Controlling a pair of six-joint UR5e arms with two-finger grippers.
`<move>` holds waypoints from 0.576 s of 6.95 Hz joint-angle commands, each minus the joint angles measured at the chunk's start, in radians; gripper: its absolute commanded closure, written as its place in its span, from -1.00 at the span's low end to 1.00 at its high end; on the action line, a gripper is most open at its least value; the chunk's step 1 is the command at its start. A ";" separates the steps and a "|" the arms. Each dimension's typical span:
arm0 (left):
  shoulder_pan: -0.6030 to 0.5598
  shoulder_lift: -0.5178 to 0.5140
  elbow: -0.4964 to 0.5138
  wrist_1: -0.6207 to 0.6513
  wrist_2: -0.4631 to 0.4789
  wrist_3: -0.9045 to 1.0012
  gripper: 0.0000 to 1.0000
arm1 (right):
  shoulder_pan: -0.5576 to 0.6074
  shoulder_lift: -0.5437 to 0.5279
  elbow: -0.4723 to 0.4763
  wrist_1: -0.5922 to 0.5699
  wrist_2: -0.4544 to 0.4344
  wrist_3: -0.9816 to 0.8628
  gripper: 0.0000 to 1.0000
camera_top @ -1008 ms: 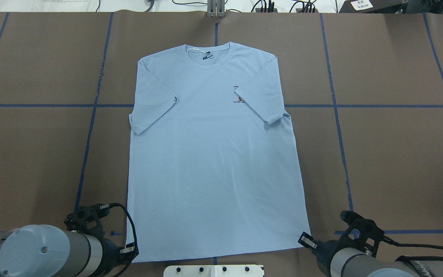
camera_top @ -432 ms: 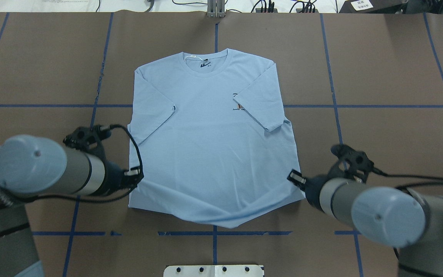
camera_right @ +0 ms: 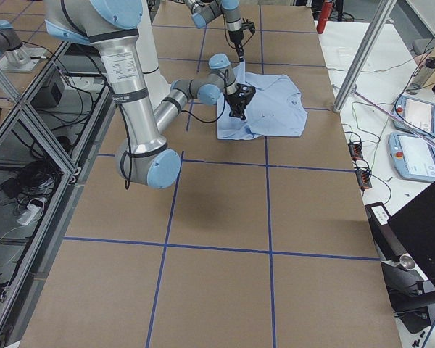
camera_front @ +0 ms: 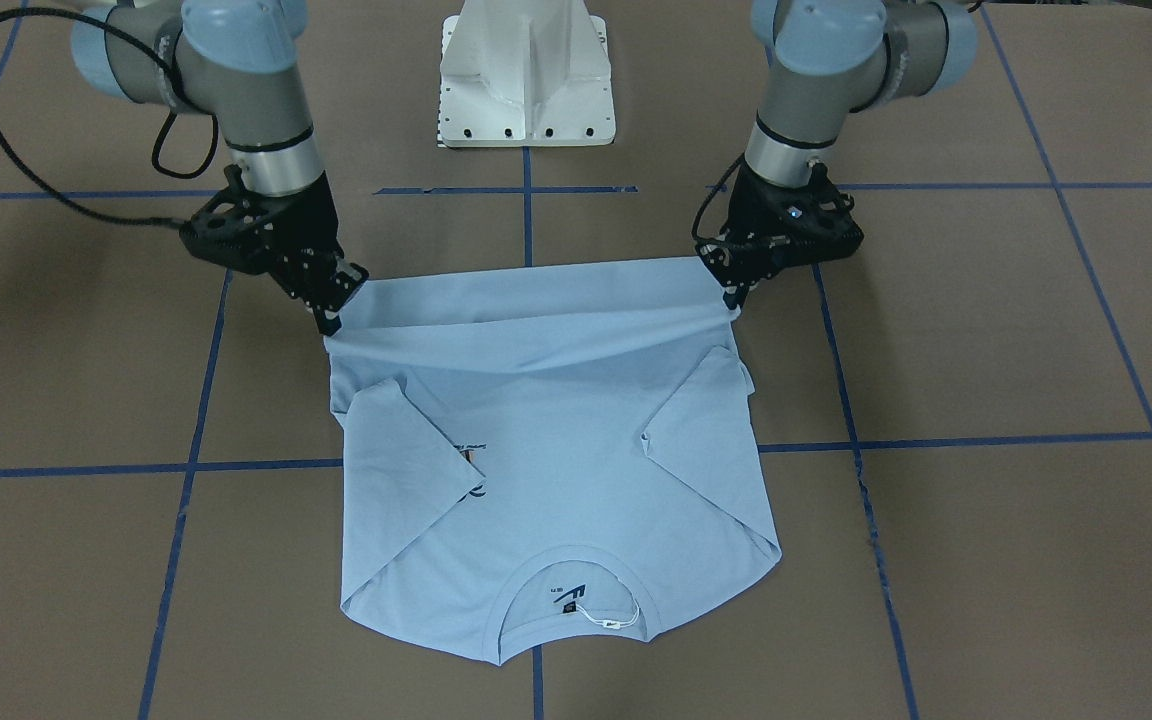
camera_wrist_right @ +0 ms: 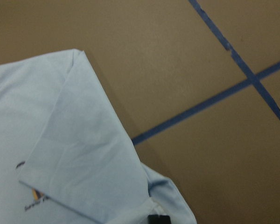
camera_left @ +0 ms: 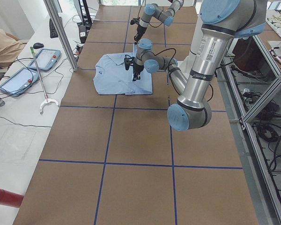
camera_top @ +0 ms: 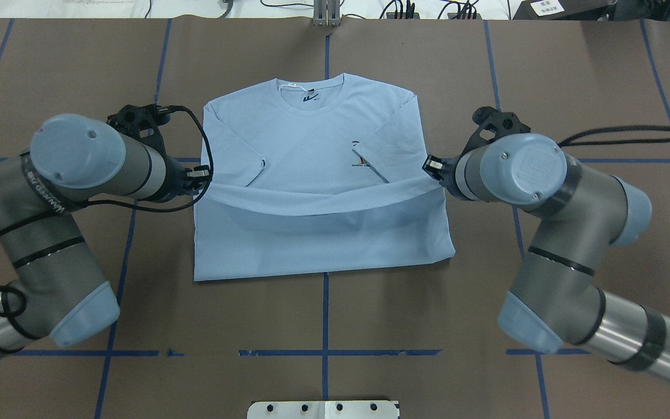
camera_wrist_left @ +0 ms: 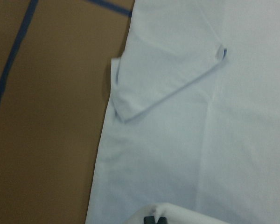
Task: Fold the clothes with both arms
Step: 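Lift both hem corners and fold them up toward the collar with both grippers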
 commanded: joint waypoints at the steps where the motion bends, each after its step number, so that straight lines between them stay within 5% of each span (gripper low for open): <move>1: -0.081 -0.069 0.246 -0.216 0.068 0.024 1.00 | 0.091 0.164 -0.267 0.047 0.007 -0.051 1.00; 3: -0.104 -0.123 0.435 -0.373 0.175 0.042 1.00 | 0.116 0.220 -0.522 0.295 0.000 -0.052 1.00; 4: -0.104 -0.161 0.518 -0.430 0.191 0.044 1.00 | 0.117 0.328 -0.651 0.298 -0.001 -0.054 1.00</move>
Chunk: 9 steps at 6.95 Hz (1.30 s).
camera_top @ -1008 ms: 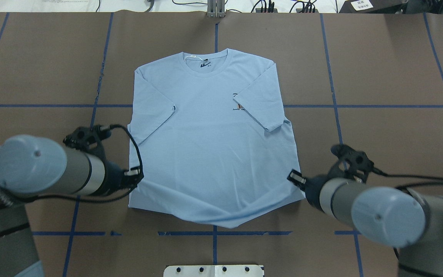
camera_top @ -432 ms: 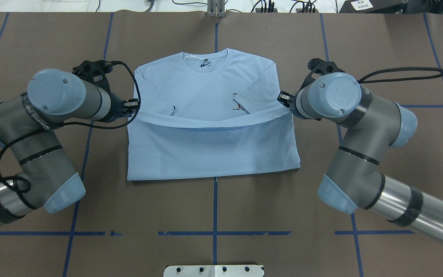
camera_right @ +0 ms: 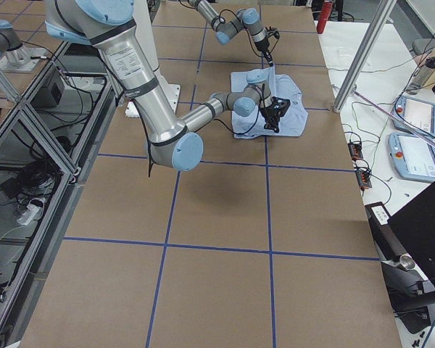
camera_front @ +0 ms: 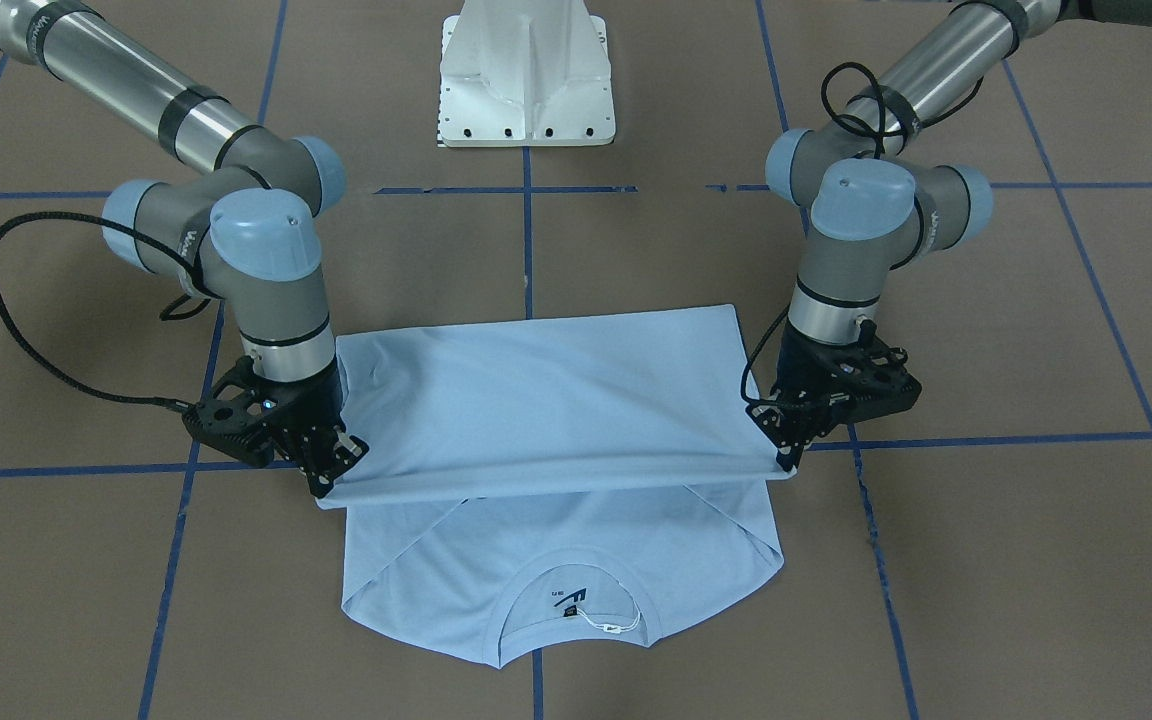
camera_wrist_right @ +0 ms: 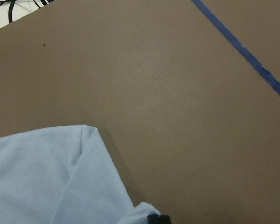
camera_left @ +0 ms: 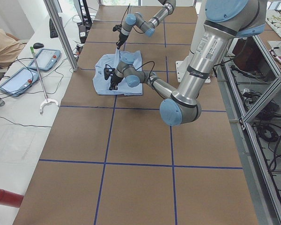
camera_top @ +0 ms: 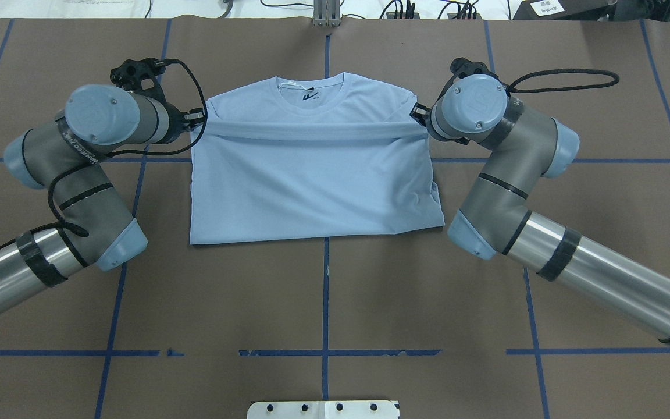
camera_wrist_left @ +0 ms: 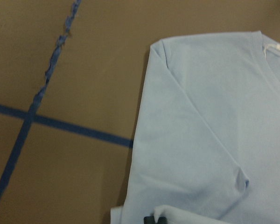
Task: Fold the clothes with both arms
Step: 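Lift both hem corners and fold them up toward the collar with both grippers, then lay the hem down near the collar and open both grippers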
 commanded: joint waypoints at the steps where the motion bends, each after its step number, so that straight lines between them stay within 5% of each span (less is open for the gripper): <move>1: -0.007 -0.067 0.142 -0.094 0.040 0.006 1.00 | 0.016 0.143 -0.225 0.059 0.000 -0.002 1.00; 9: -0.025 -0.090 0.184 -0.158 0.065 0.008 1.00 | 0.089 0.248 -0.336 0.059 0.019 -0.091 1.00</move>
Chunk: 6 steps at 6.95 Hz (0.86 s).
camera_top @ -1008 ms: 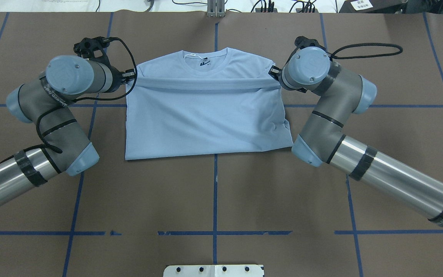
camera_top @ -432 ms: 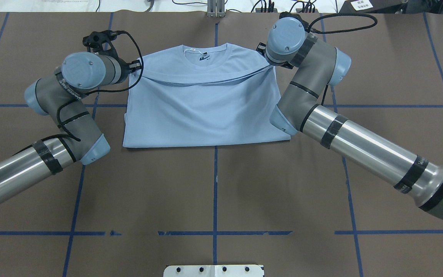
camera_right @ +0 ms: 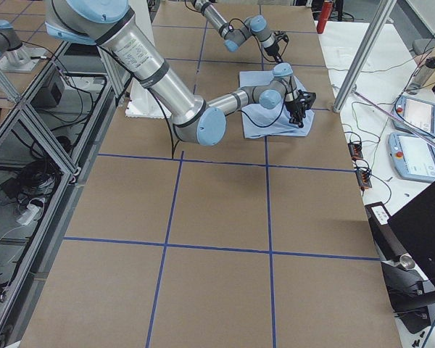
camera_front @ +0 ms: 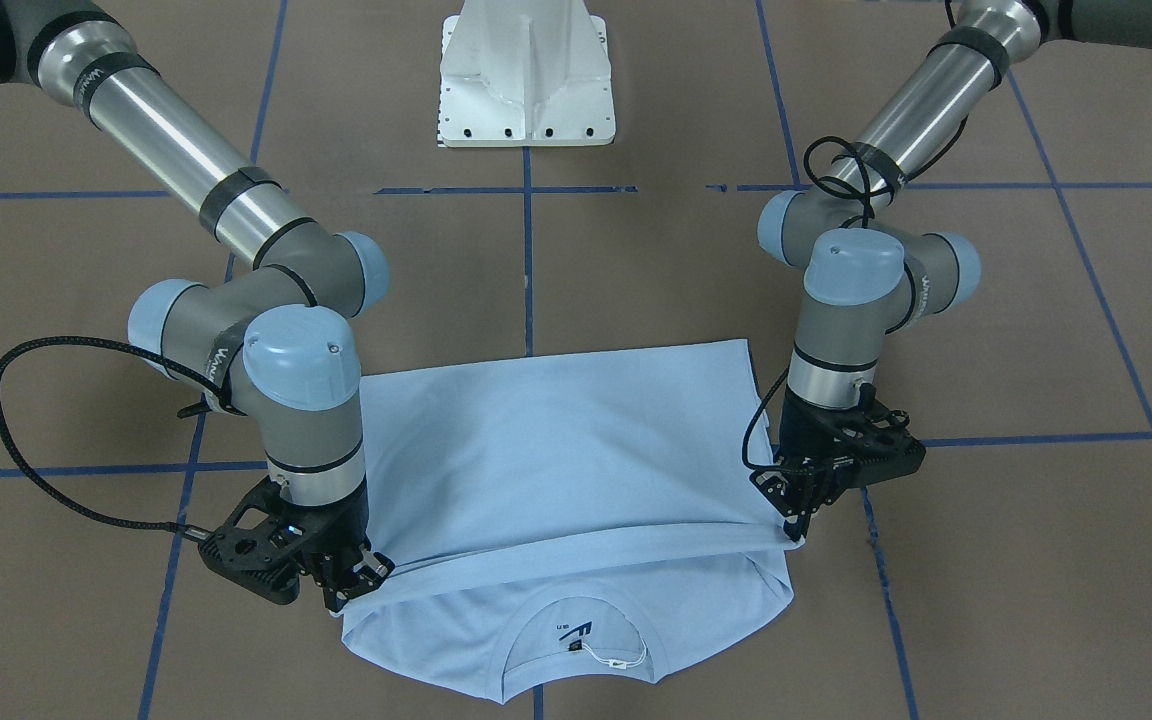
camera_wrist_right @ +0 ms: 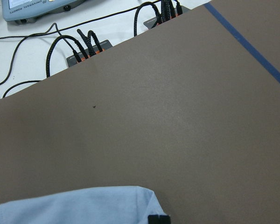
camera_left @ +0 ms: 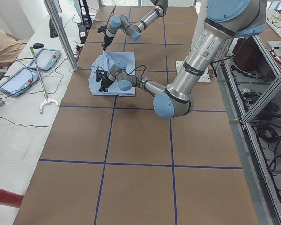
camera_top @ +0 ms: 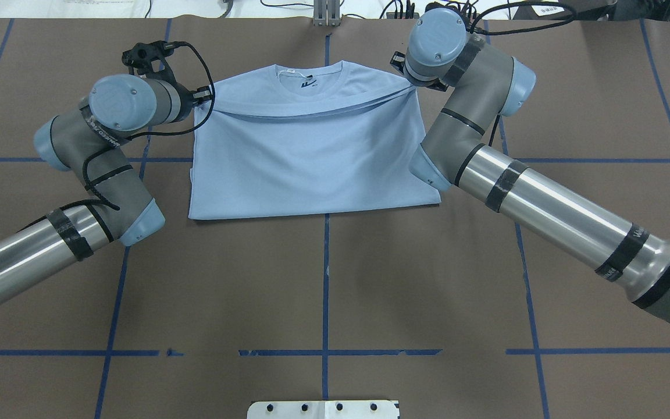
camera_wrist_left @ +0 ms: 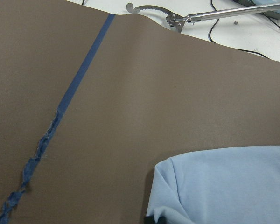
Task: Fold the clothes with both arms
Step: 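Lay the hem down near the collar and open both grippers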
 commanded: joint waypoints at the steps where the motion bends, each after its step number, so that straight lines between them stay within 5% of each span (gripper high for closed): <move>1: -0.003 0.001 0.000 -0.019 0.000 0.000 1.00 | 0.003 0.013 -0.034 0.000 0.001 -0.013 1.00; 3: -0.004 0.001 0.001 -0.019 -0.002 -0.002 0.72 | 0.001 0.022 -0.059 0.000 -0.002 -0.013 1.00; 4: -0.004 0.003 0.000 -0.042 0.000 -0.005 0.27 | 0.000 0.038 -0.065 0.000 -0.005 -0.013 0.40; 6: -0.009 0.018 0.006 -0.067 -0.003 0.000 0.07 | 0.000 0.056 -0.056 0.000 0.007 -0.011 -0.10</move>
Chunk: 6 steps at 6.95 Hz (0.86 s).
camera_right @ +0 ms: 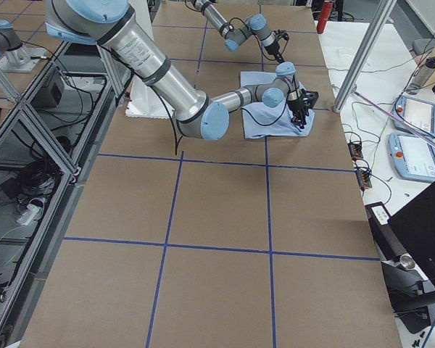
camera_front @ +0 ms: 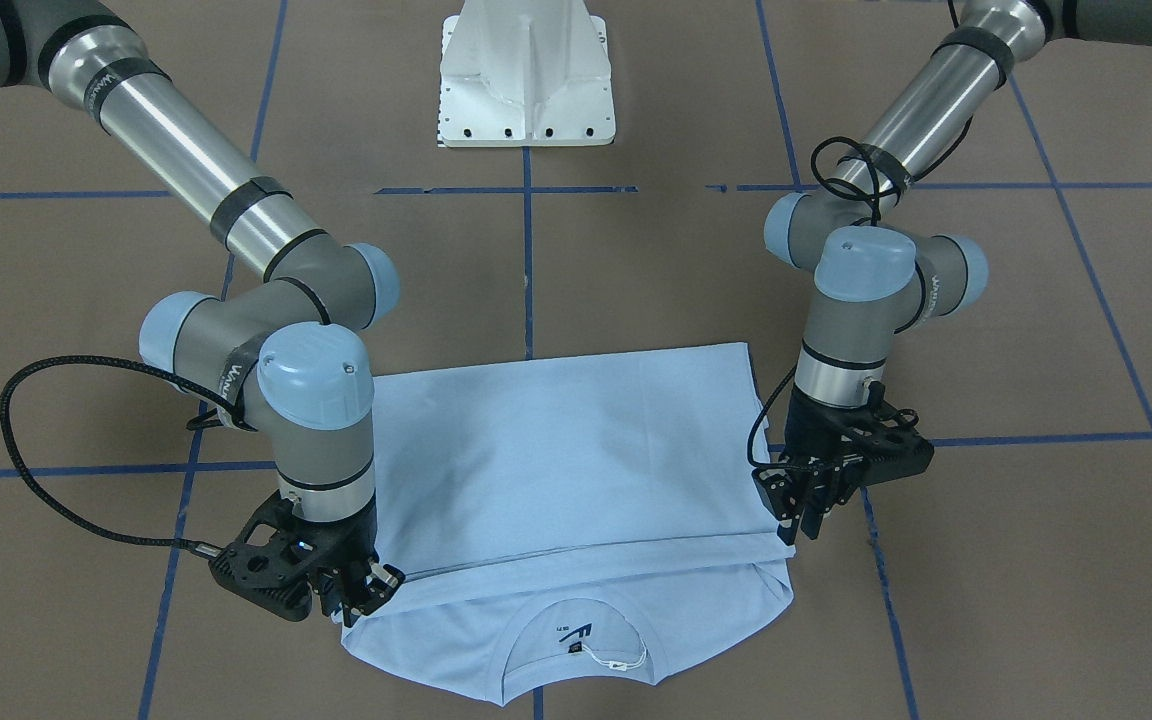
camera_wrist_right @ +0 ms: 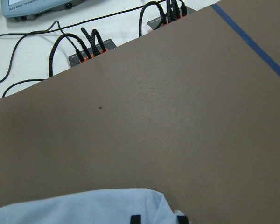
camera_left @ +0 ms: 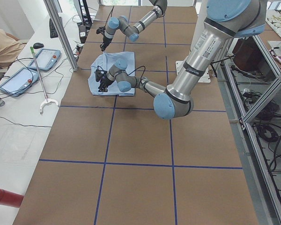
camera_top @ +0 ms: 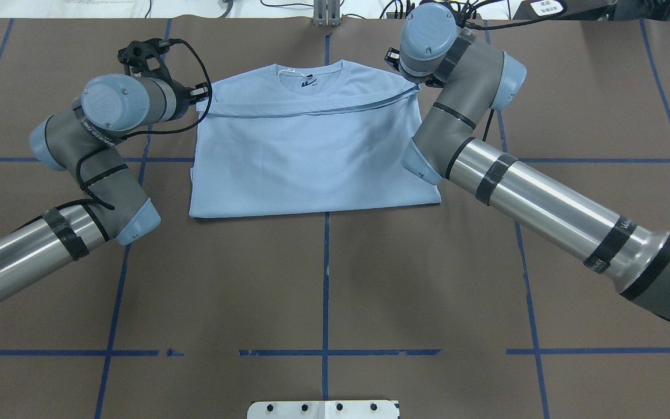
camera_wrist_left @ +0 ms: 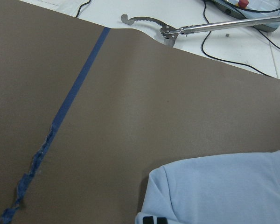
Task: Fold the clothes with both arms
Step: 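Lay the hem down near the collar and open both grippers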
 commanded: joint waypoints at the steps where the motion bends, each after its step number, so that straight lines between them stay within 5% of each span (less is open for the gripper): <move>1: -0.013 0.008 -0.024 -0.060 -0.009 0.001 0.05 | 0.005 -0.005 0.054 -0.002 0.019 0.004 -0.12; 2: -0.015 0.019 -0.099 -0.055 -0.040 -0.010 -0.01 | 0.005 -0.153 0.266 -0.011 0.123 0.013 -0.23; 4: -0.015 0.082 -0.202 -0.050 -0.090 -0.019 -0.01 | -0.088 -0.418 0.587 -0.011 0.147 0.122 -0.47; 6: -0.015 0.092 -0.214 -0.048 -0.084 -0.032 -0.01 | -0.144 -0.500 0.662 -0.008 0.137 0.209 -0.54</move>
